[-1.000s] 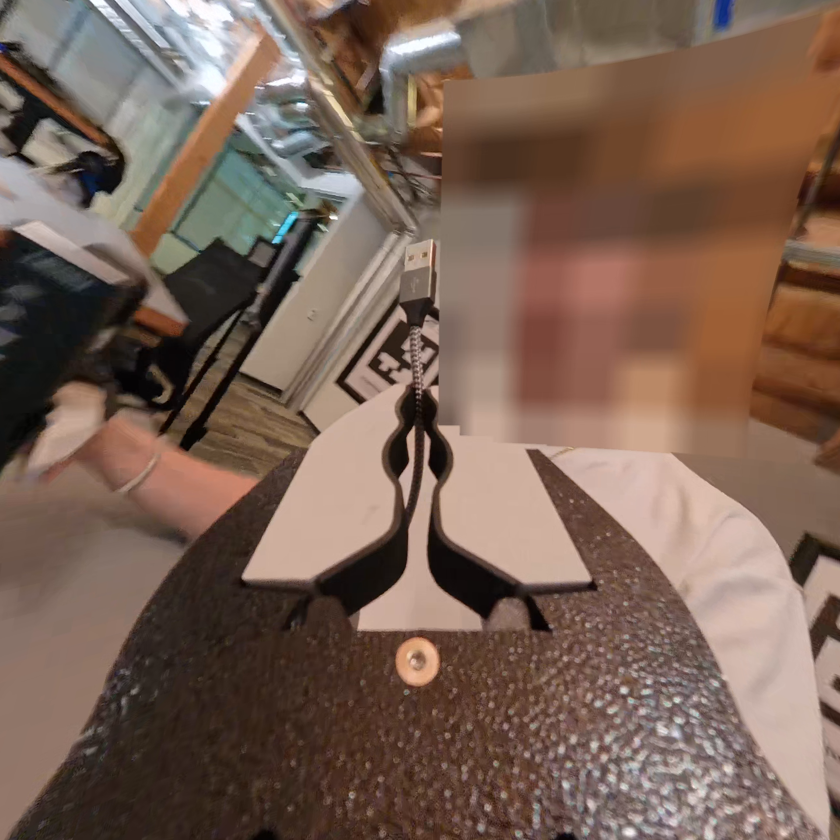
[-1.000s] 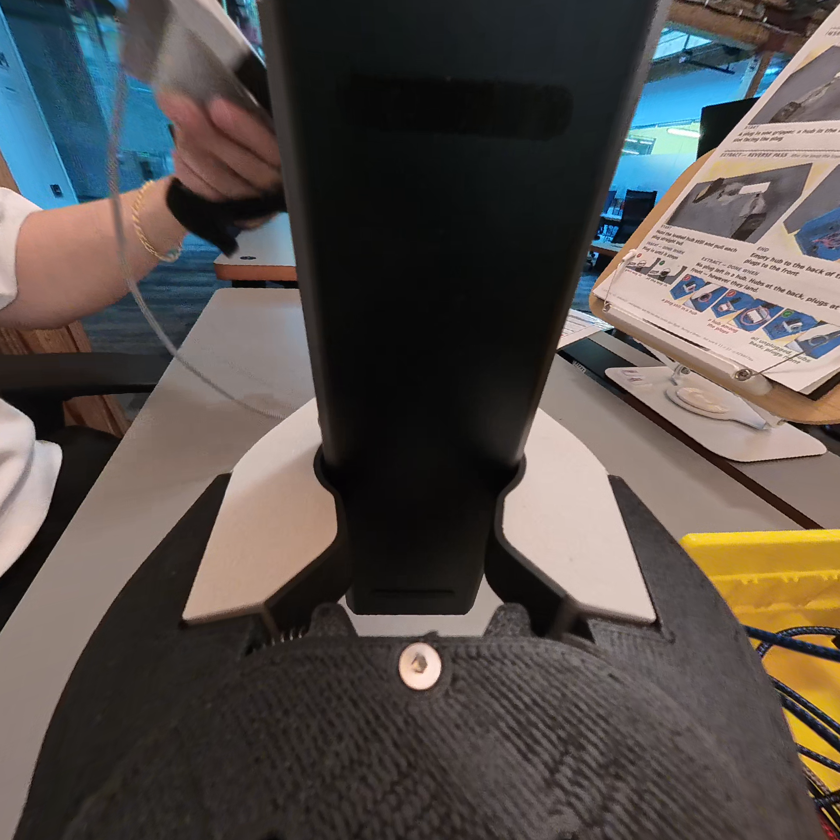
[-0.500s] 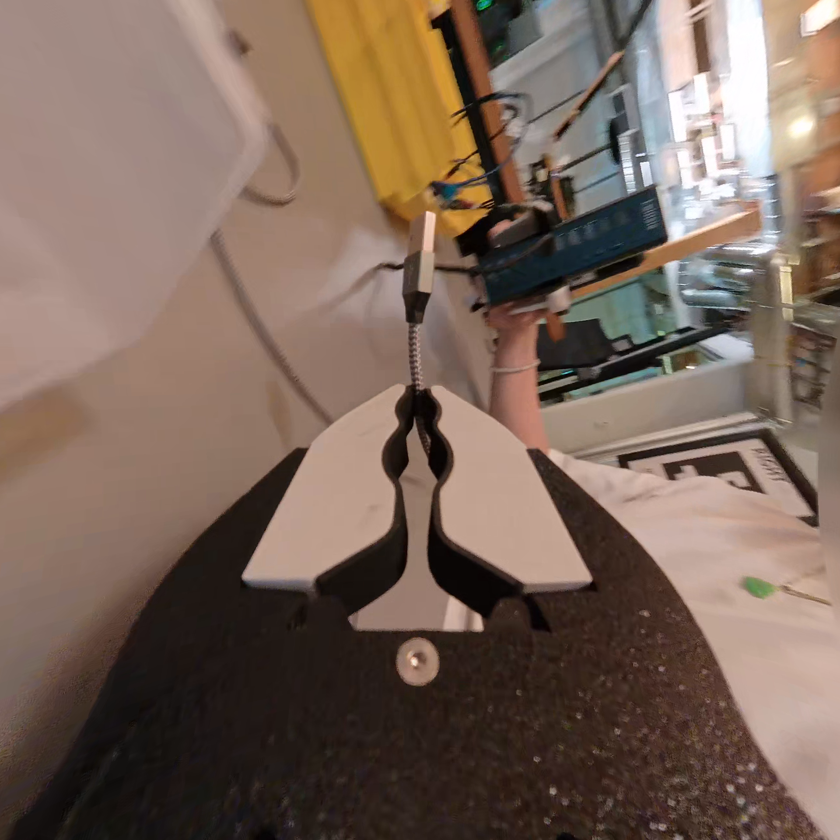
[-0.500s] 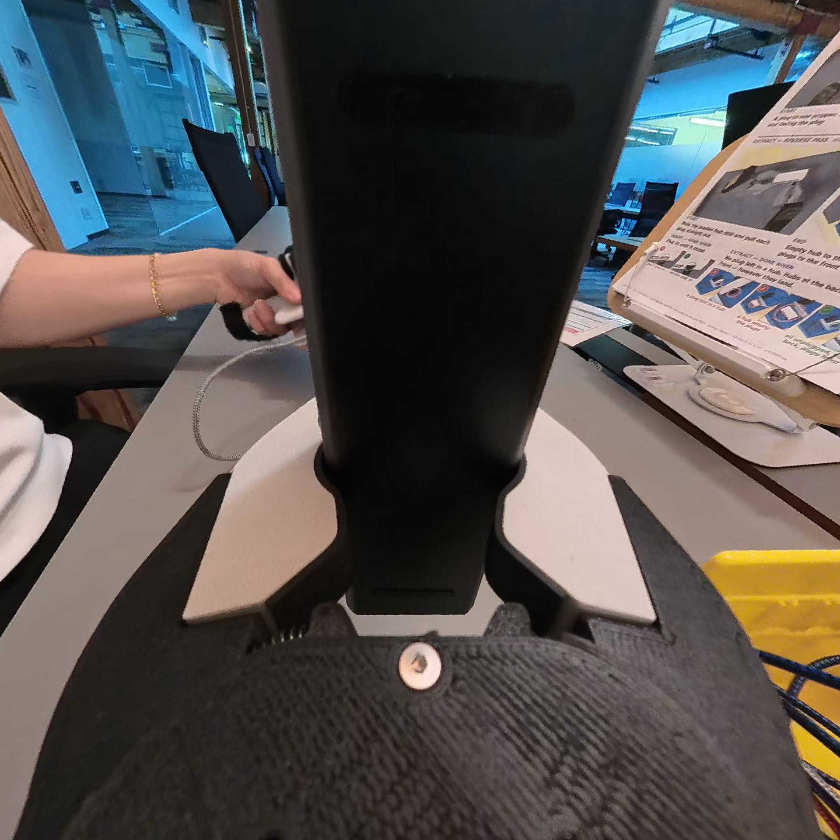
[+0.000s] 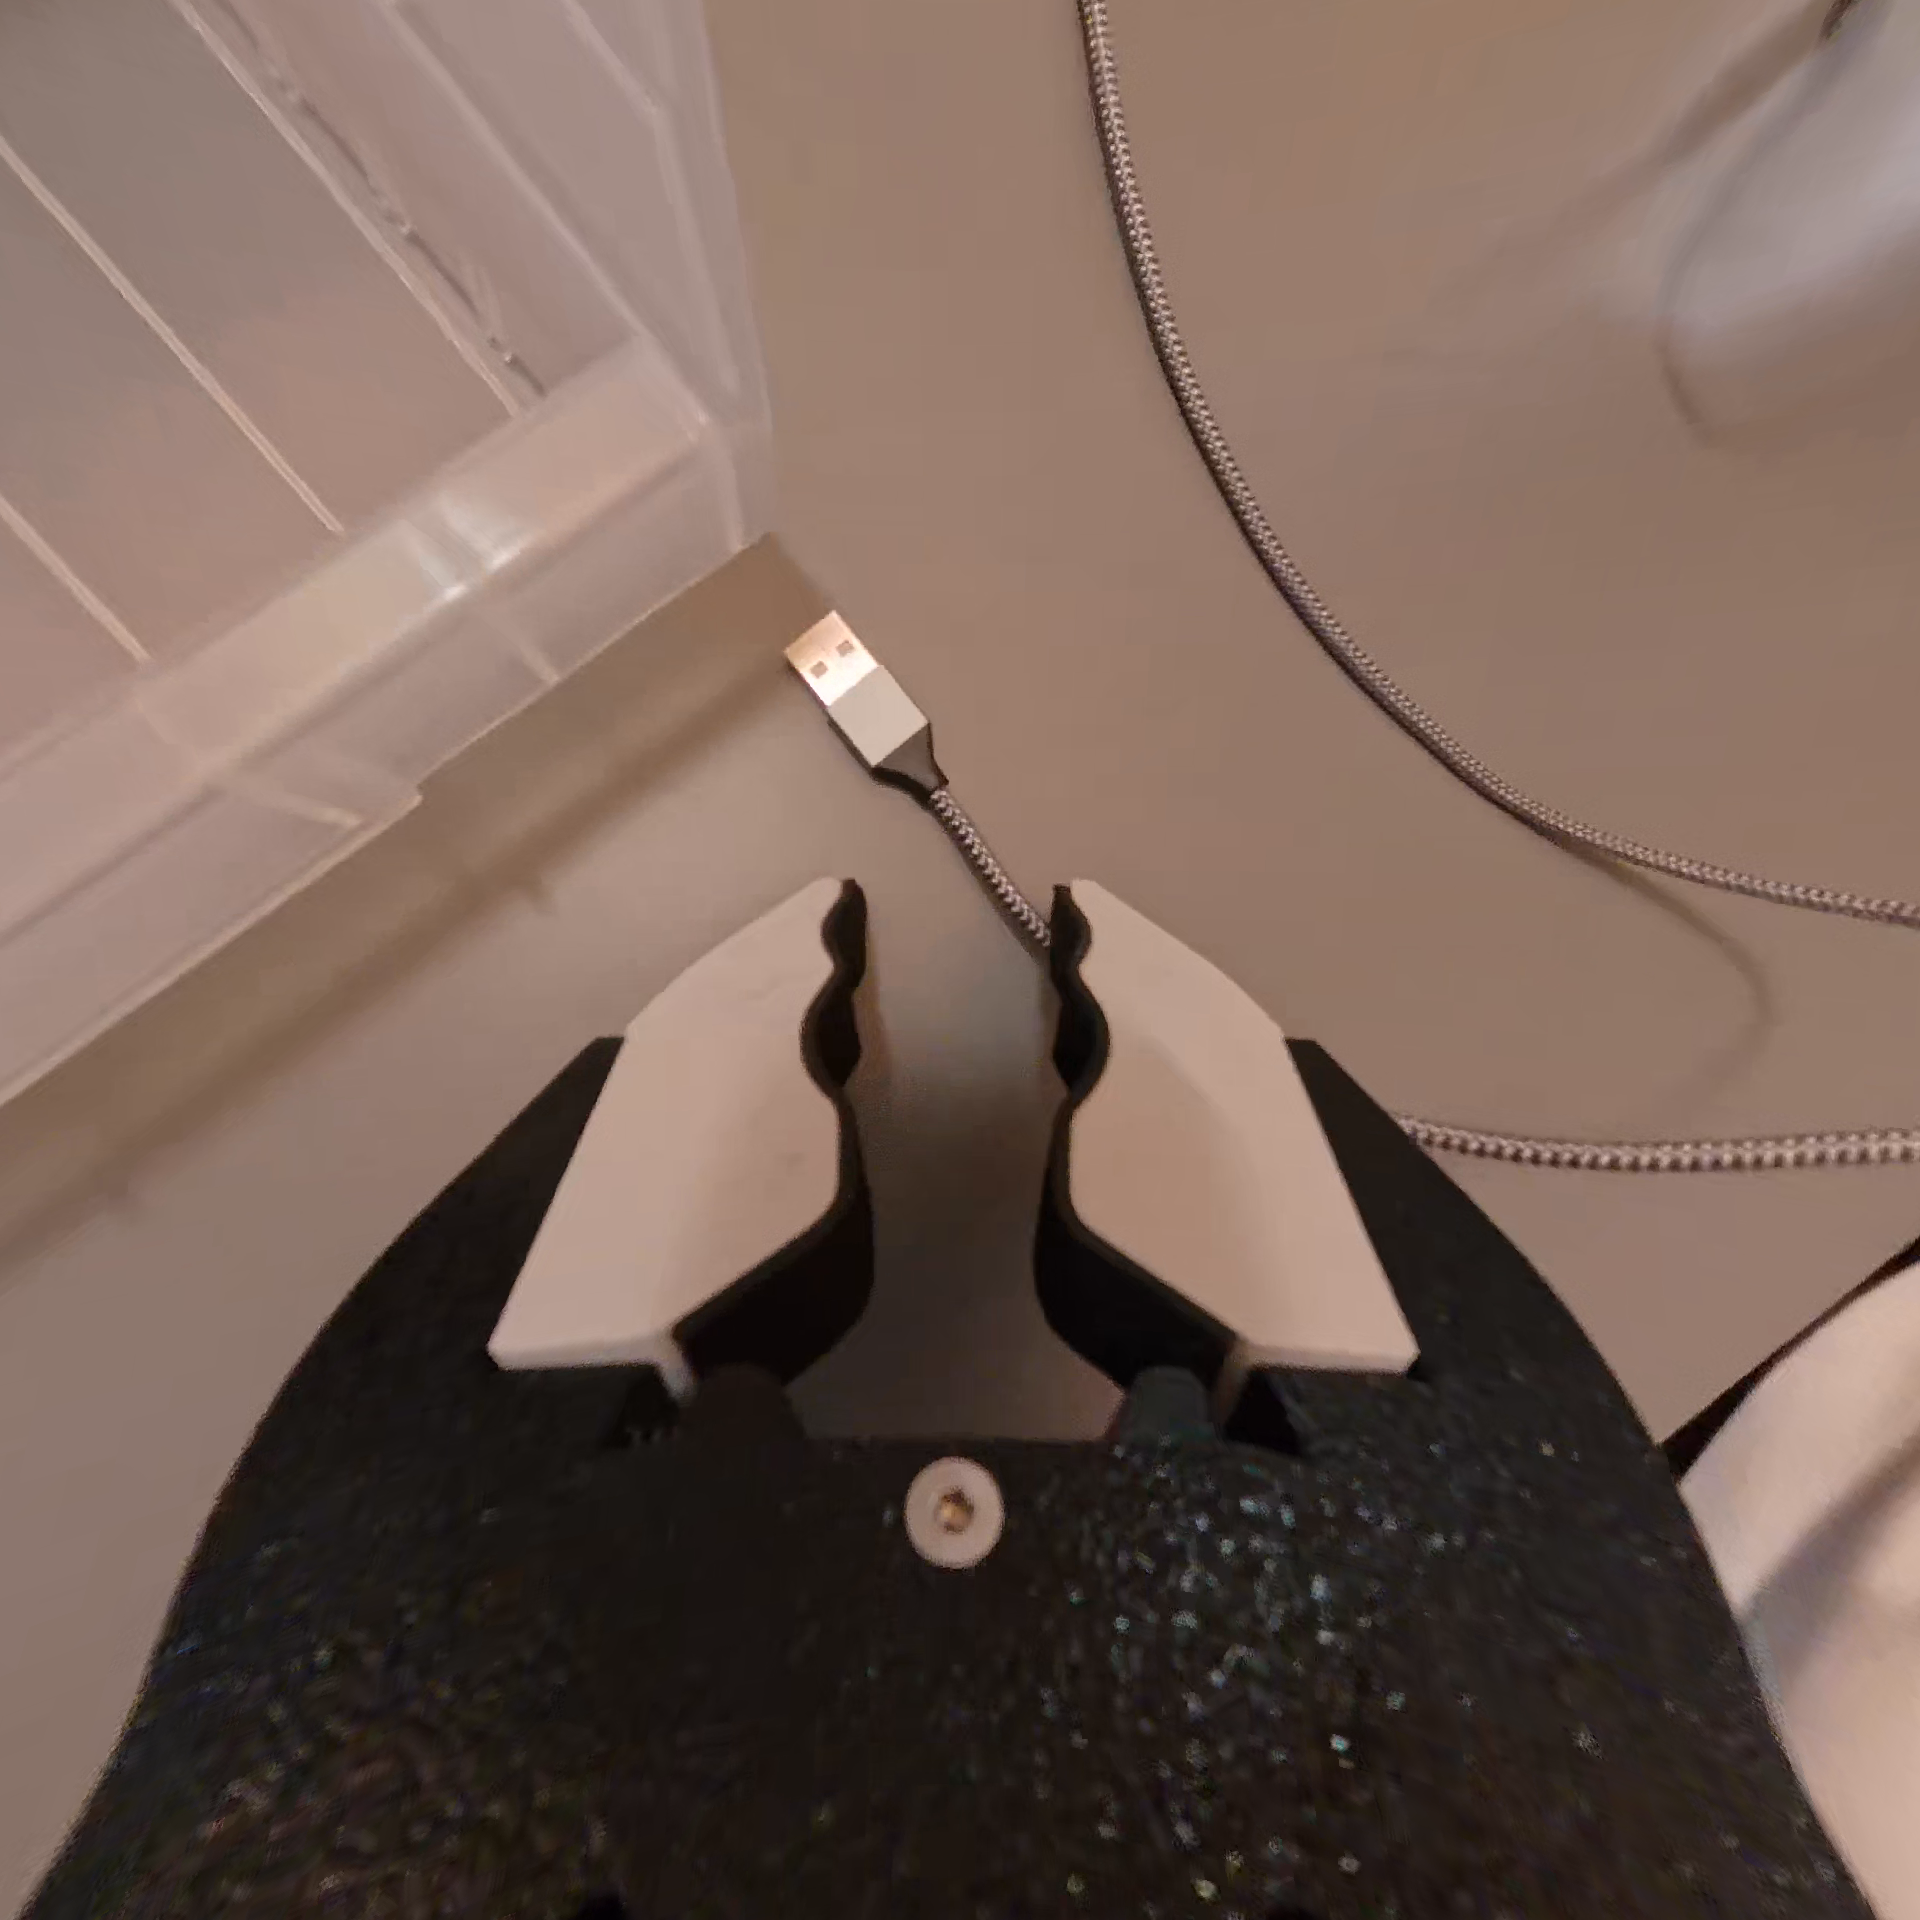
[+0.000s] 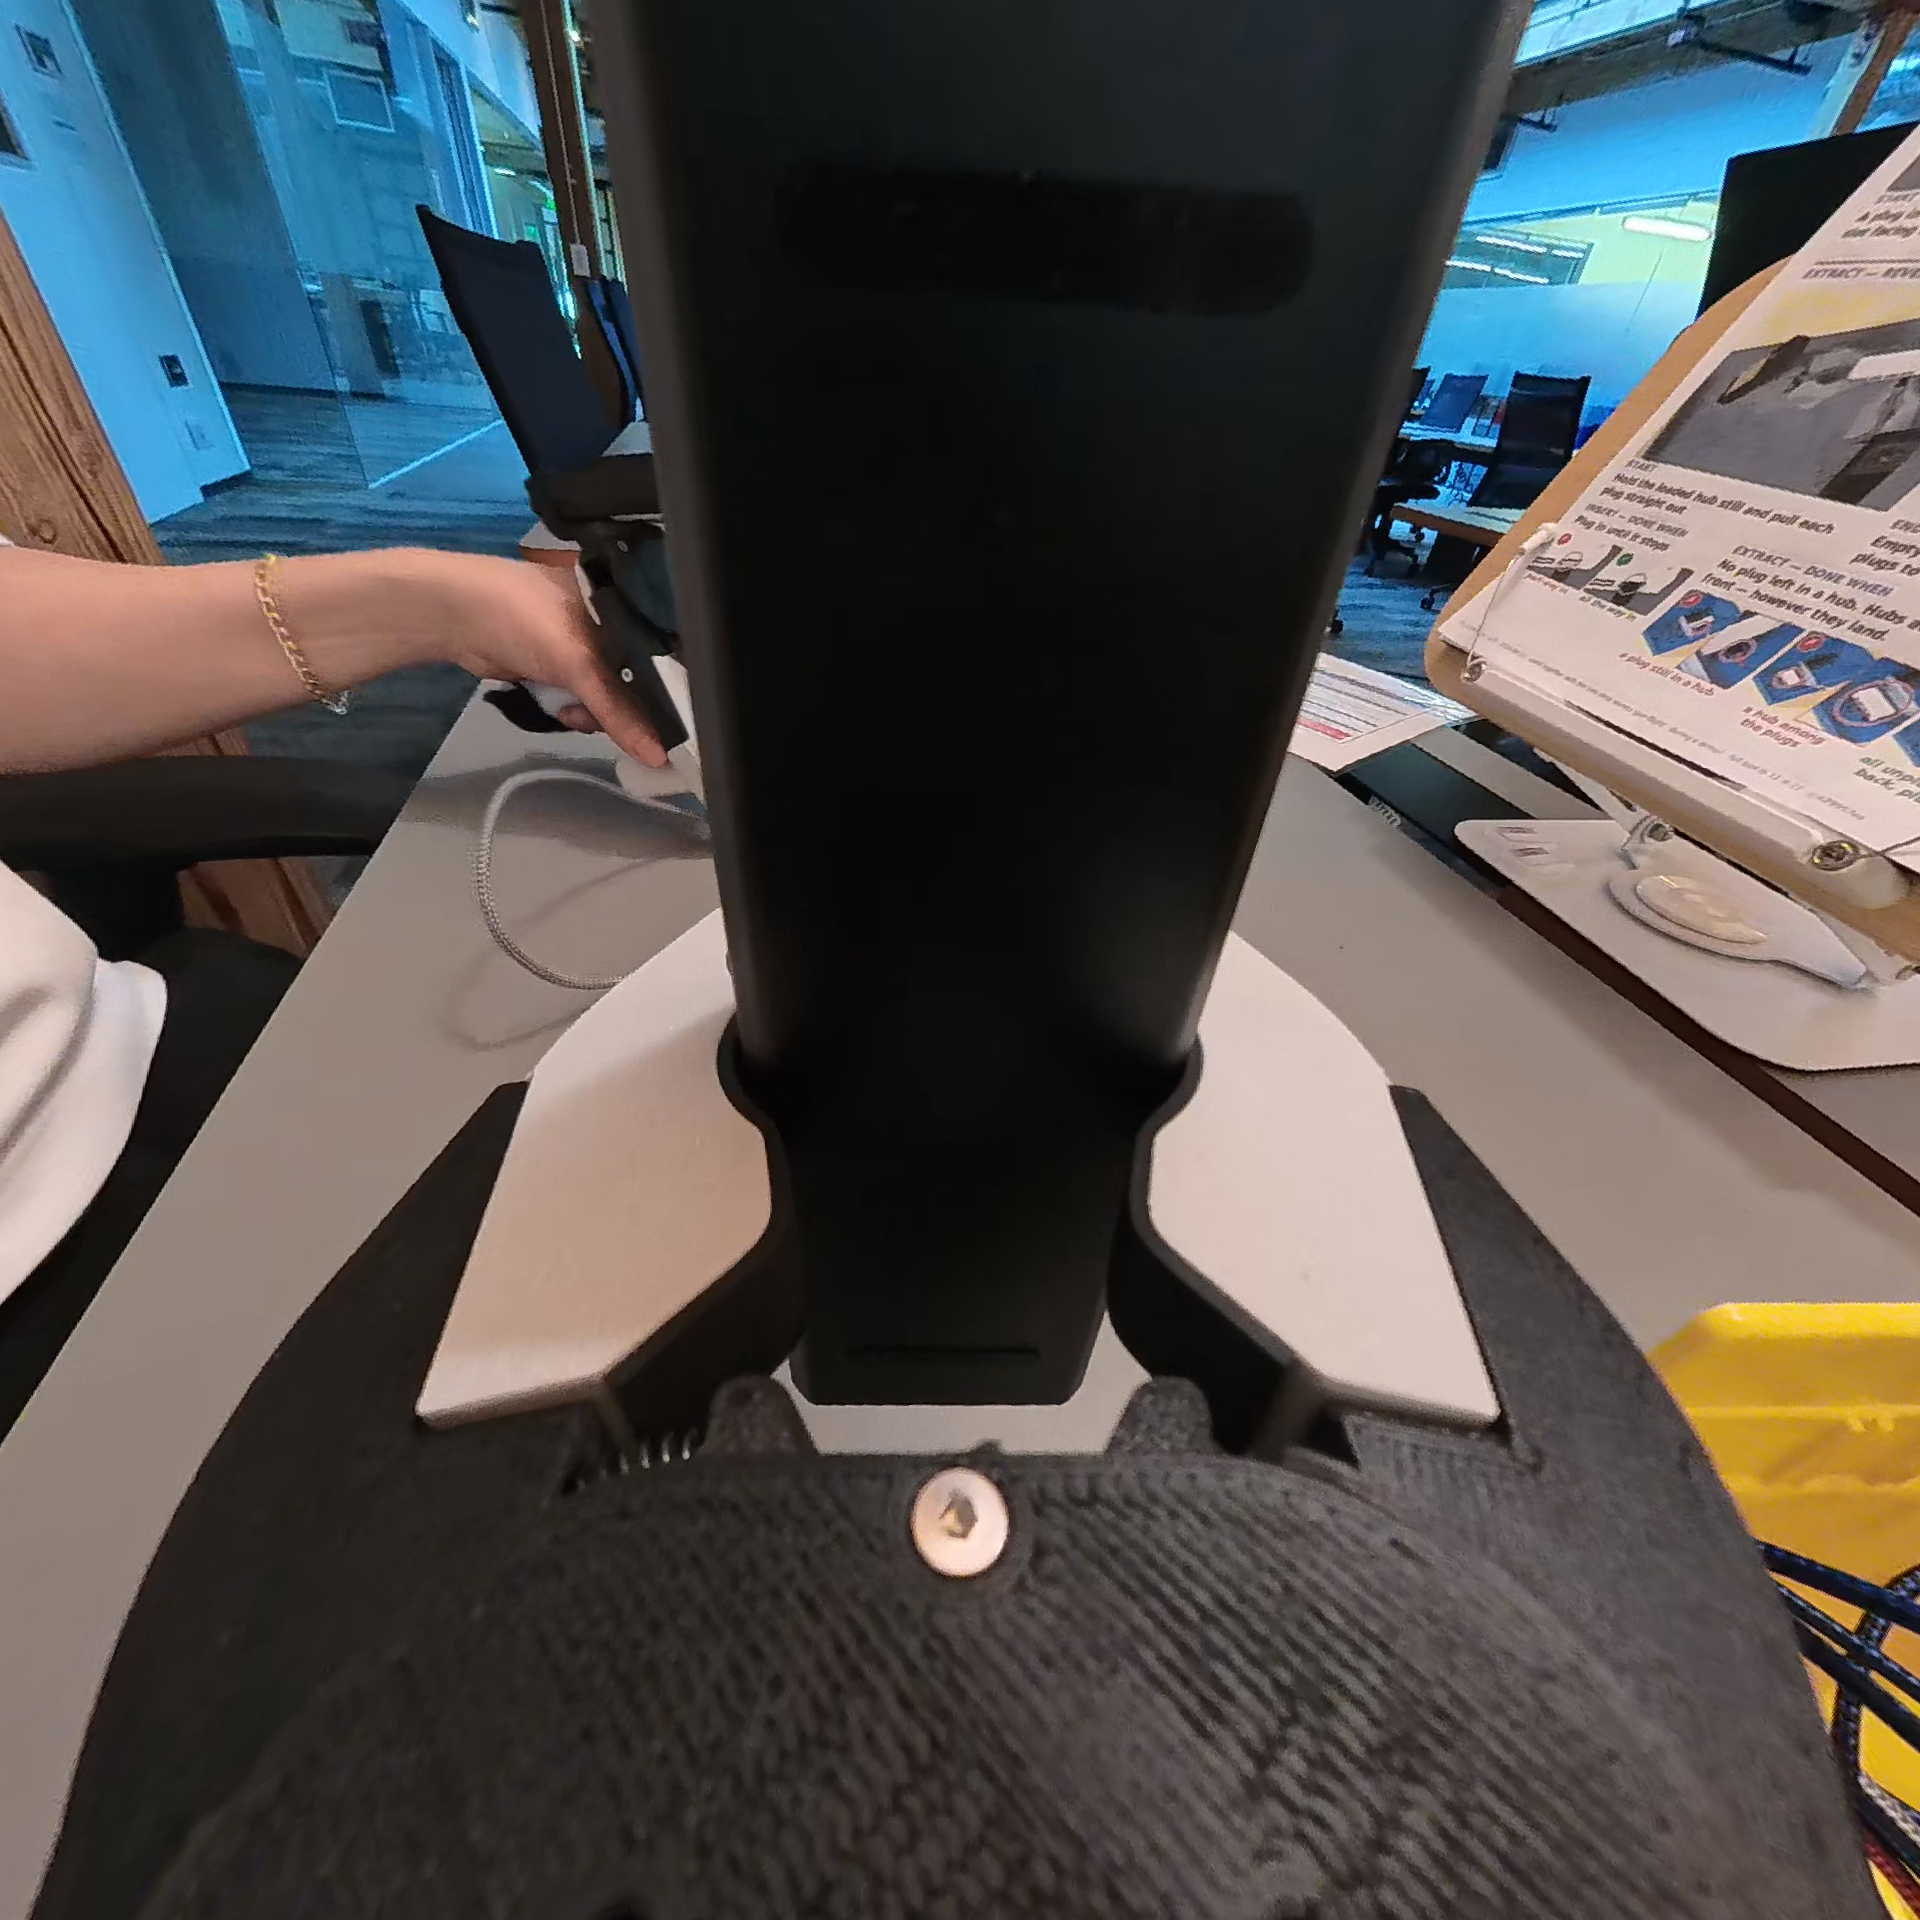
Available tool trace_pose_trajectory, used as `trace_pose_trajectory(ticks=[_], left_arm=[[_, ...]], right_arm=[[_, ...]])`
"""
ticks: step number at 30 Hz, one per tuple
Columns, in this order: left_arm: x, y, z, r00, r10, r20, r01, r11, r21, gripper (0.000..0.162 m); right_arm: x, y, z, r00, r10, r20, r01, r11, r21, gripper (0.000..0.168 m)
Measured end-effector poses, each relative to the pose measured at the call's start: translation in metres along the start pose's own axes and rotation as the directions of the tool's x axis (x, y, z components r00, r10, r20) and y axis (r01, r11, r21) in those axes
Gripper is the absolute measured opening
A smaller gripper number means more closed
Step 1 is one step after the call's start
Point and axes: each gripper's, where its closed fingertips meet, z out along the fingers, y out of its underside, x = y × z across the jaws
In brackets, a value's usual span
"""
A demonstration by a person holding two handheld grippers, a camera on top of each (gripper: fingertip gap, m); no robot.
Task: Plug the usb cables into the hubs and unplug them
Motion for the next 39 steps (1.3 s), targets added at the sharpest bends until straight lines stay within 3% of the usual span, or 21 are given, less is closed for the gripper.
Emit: trace_pose_trajectory(ticks=[4,7,10,19,20,22,27,29,34,39], left_arm=[[0.004,-0.007,-0.001,0.993,-0.112,0.035,0.112,0.994,0.008,0.032],[0.000,-0.017,-0.001,0.985,-0.132,0.112,0.129,0.991,0.034,0.034],[0.004,-0.025,0.010,0.984,-0.141,0.109,0.139,0.990,0.027,0.035],[0.006,-0.045,0.036,0.976,0.000,0.217,0.006,1.000,-0.027,0.027],[0.009,-0.047,0.038,0.974,0.023,0.223,-0.018,1.000,-0.025,0.020],[0.015,-0.049,0.041,0.972,0.046,0.228,-0.048,0.999,0.005,0.008],[0.018,-0.056,0.046,0.962,-0.009,0.274,-0.023,0.993,0.115,0.007],[0.021,-0.058,0.047,0.966,0.049,0.256,-0.081,0.990,0.116,0.005],[0.043,-0.058,0.052,0.896,0.439,0.068,-0.444,0.892,0.090,0.004],[0.071,-0.064,0.038,0.855,0.499,-0.142,-0.462,0.857,0.228,0.004]], right_arm=[[0.001,0.000,-0.001,1.000,0.005,-0.002,-0.005,1.000,0.005,0.072],[0.001,0.002,-0.001,1.000,0.008,-0.001,-0.008,1.000,0.005,0.072],[0.001,0.003,0.000,1.000,0.008,0.003,-0.008,1.000,0.000,0.072],[0.002,0.004,0.000,1.000,0.012,0.003,-0.012,1.000,0.000,0.072],[0.002,0.004,0.000,1.000,0.012,0.001,-0.012,1.000,0.002,0.072],[0.003,0.004,-0.002,1.000,0.014,-0.001,-0.014,1.000,0.006,0.072],[0.003,0.004,-0.002,1.000,0.018,0.000,-0.018,1.000,0.011,0.072],[0.002,0.004,-0.001,1.000,0.018,0.005,-0.018,1.000,0.011,0.072],[0.000,0.007,0.004,1.000,0.011,0.014,-0.011,1.000,-0.010,0.072],[-0.002,0.008,0.013,1.000,0.014,0.020,-0.014,1.000,0.002,0.072]])
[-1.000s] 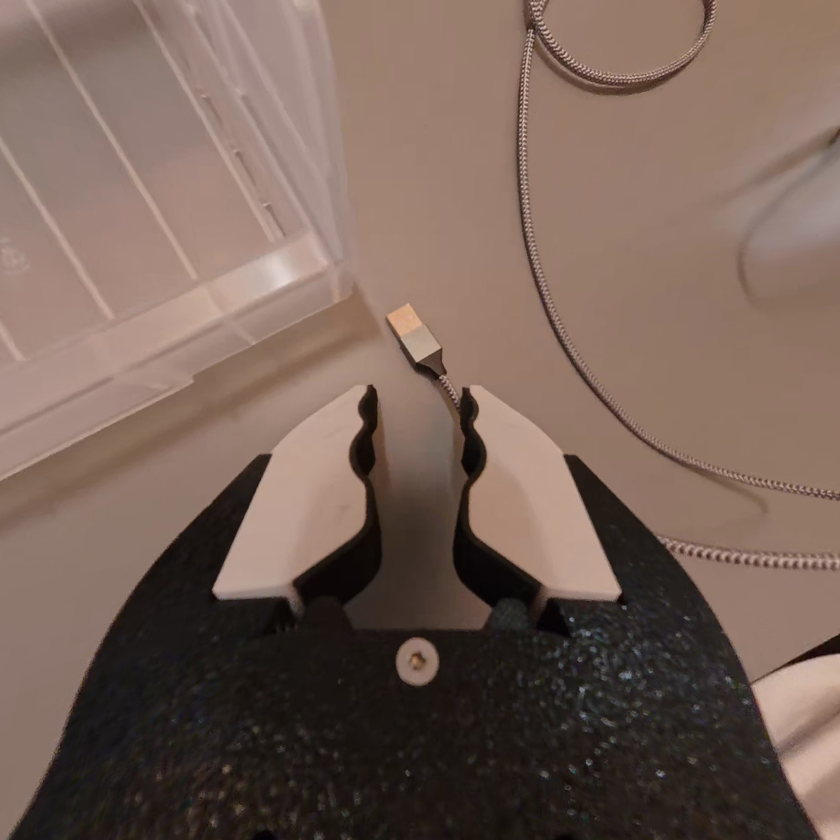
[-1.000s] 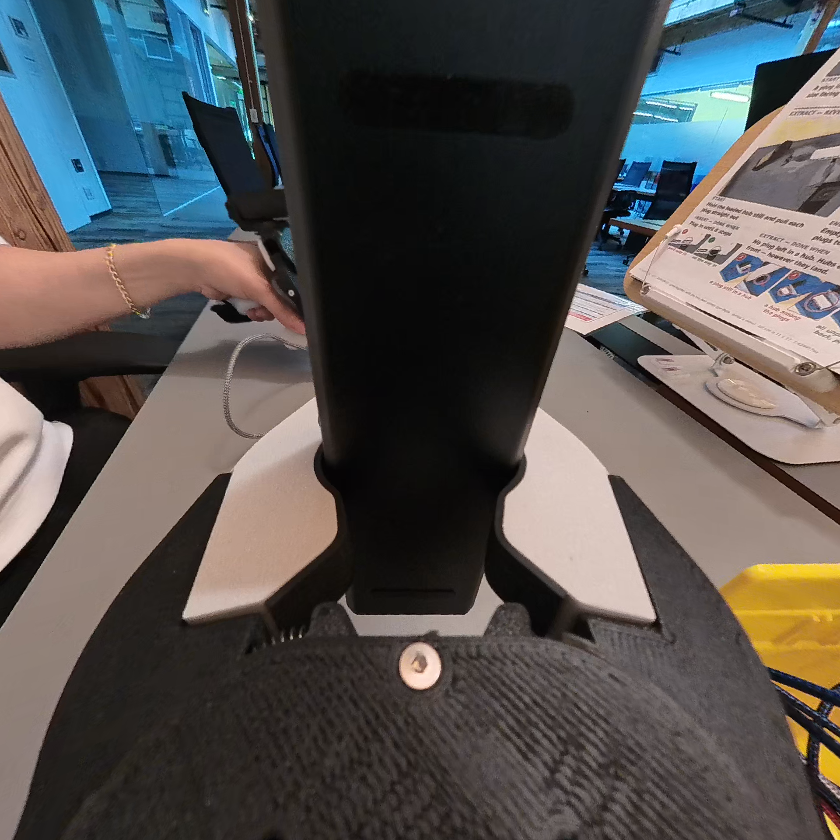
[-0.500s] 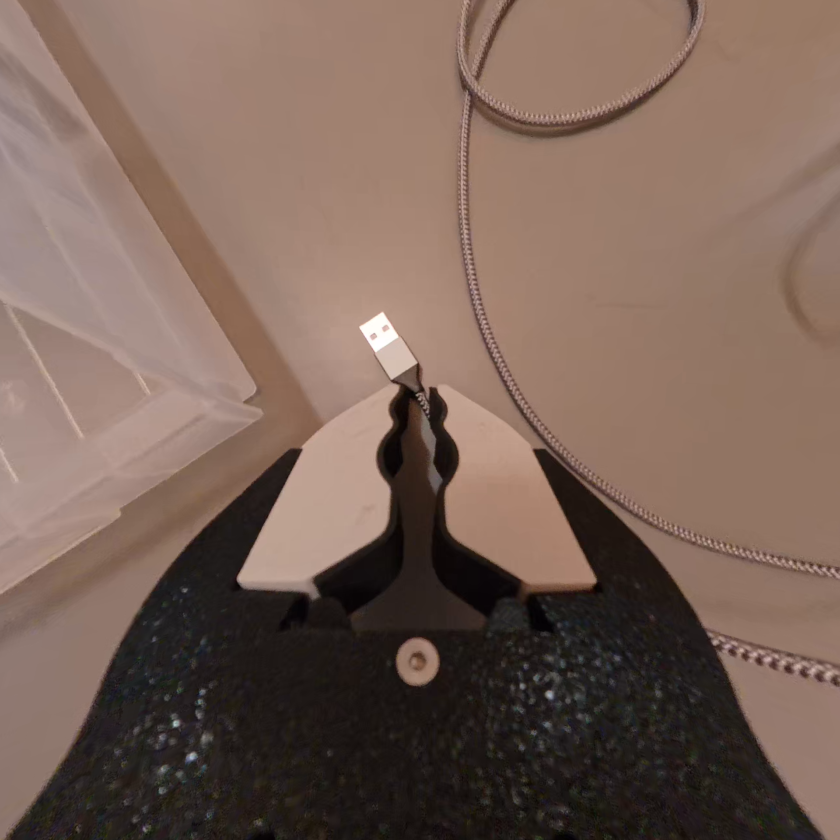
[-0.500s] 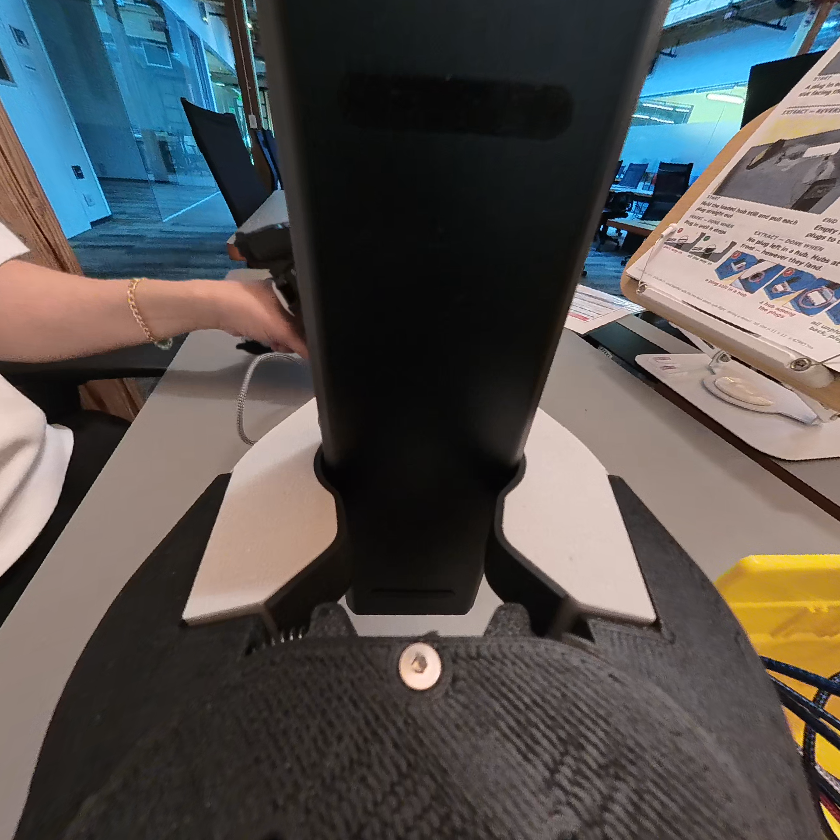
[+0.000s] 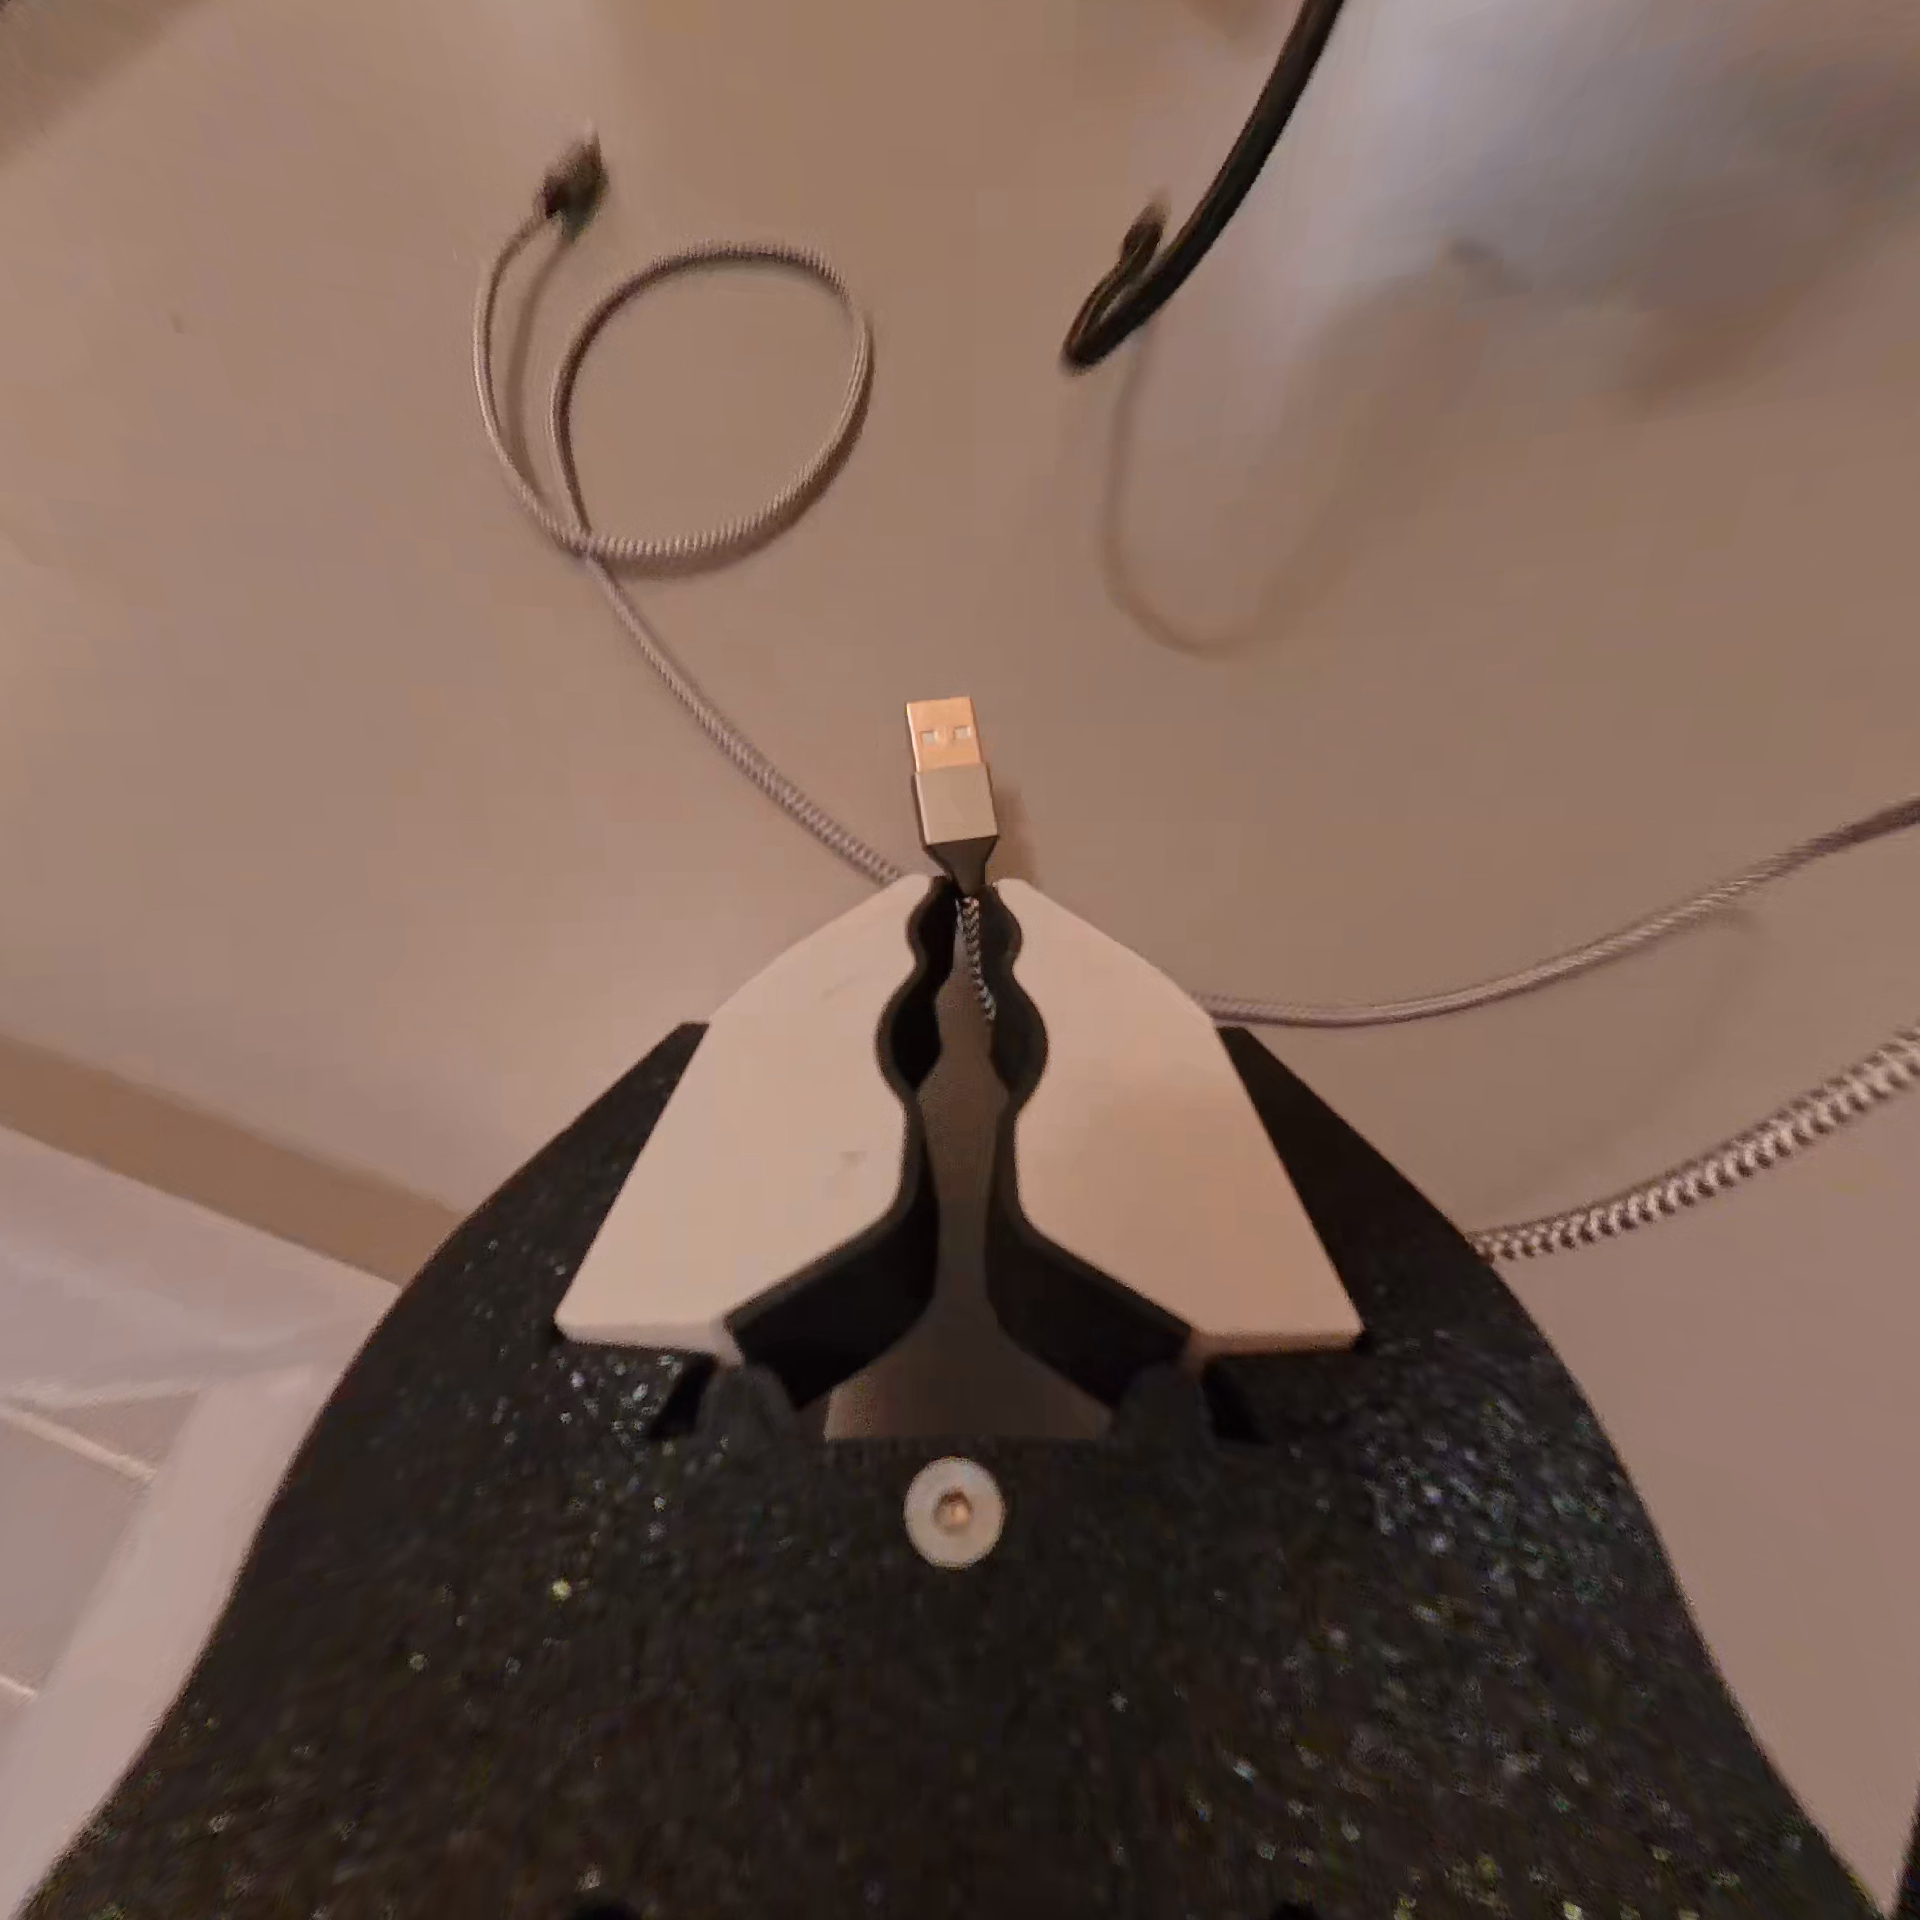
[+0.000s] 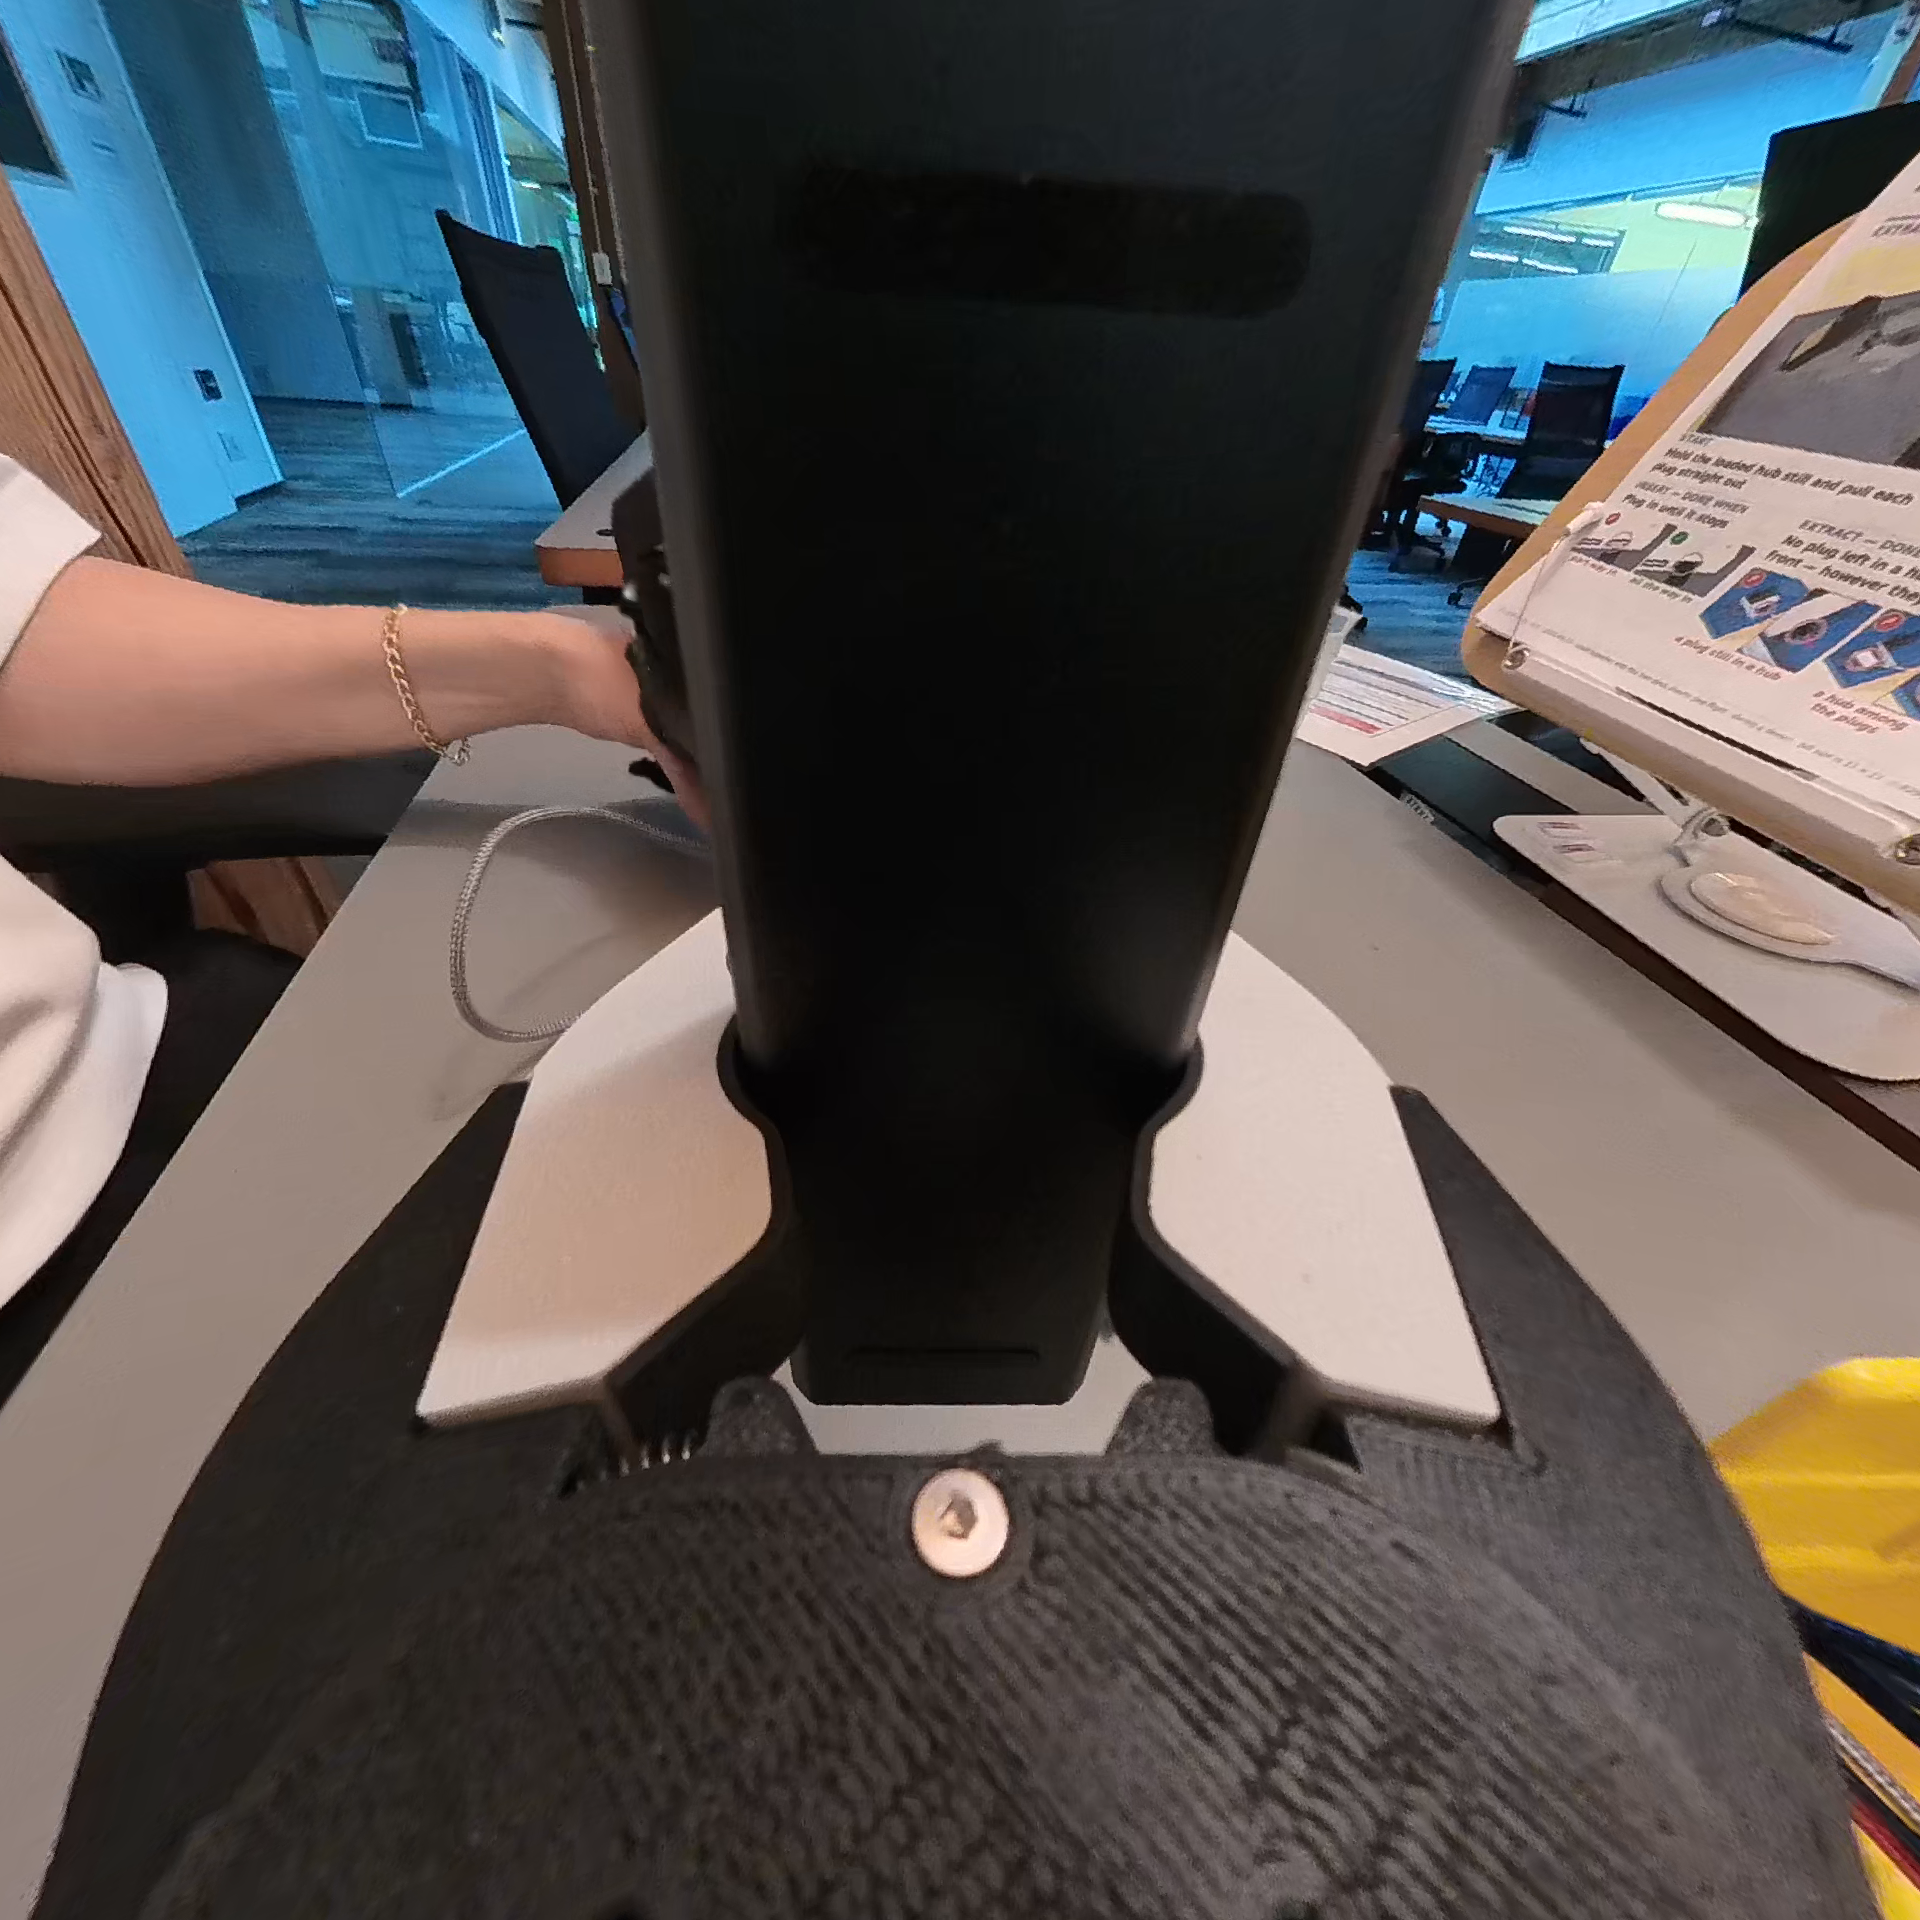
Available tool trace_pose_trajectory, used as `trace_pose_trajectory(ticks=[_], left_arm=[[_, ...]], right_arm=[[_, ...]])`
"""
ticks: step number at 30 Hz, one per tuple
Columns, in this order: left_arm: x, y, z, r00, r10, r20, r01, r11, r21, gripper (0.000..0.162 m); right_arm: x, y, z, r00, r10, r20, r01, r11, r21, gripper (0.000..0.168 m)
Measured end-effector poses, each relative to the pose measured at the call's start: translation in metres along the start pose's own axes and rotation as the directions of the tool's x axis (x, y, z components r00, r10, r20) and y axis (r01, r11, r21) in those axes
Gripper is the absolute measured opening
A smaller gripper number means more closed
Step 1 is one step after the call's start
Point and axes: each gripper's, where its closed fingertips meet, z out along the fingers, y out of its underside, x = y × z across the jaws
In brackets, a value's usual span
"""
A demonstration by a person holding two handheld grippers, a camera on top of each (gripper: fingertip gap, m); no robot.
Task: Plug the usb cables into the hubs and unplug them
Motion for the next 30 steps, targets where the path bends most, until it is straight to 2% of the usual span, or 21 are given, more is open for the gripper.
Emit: trace_pose_trajectory(ticks=[4,8,12,14,21,25,30], left_arm=[[0.007,-0.026,-0.024,0.999,0.029,-0.030,-0.027,0.999,0.046,0.004],[0.018,-0.053,-0.058,0.994,0.090,-0.055,-0.090,0.996,0.018,0.004],[0.050,-0.097,-0.081,0.969,0.104,-0.226,-0.095,0.994,0.052,0.004],[0.065,-0.110,-0.079,0.942,0.116,-0.315,-0.121,0.993,0.002,0.004],[0.075,-0.131,-0.045,0.905,0.172,-0.389,-0.266,0.942,-0.202,0.004],[0.077,-0.135,-0.031,0.889,0.129,-0.440,-0.251,0.940,-0.231,0.004],[0.078,-0.131,-0.020,0.876,0.088,-0.475,-0.234,0.938,-0.257,0.004]], right_arm=[[-0.003,0.006,0.010,1.000,0.013,0.022,-0.013,1.000,-0.006,0.072],[-0.009,0.011,0.019,0.998,0.014,0.056,-0.013,1.000,-0.017,0.073],[-0.023,0.004,0.027,0.989,0.010,0.144,-0.019,0.998,0.063,0.073],[-0.032,0.001,0.031,0.983,-0.003,0.184,-0.015,0.995,0.100,0.073],[-0.049,0.005,0.048,0.956,0.091,0.278,-0.115,0.991,0.072,0.073],[-0.049,0.006,0.049,0.942,0.152,0.299,-0.181,0.981,0.072,0.073],[-0.049,0.012,0.051,0.947,0.136,0.290,-0.160,0.985,0.058,0.073]])
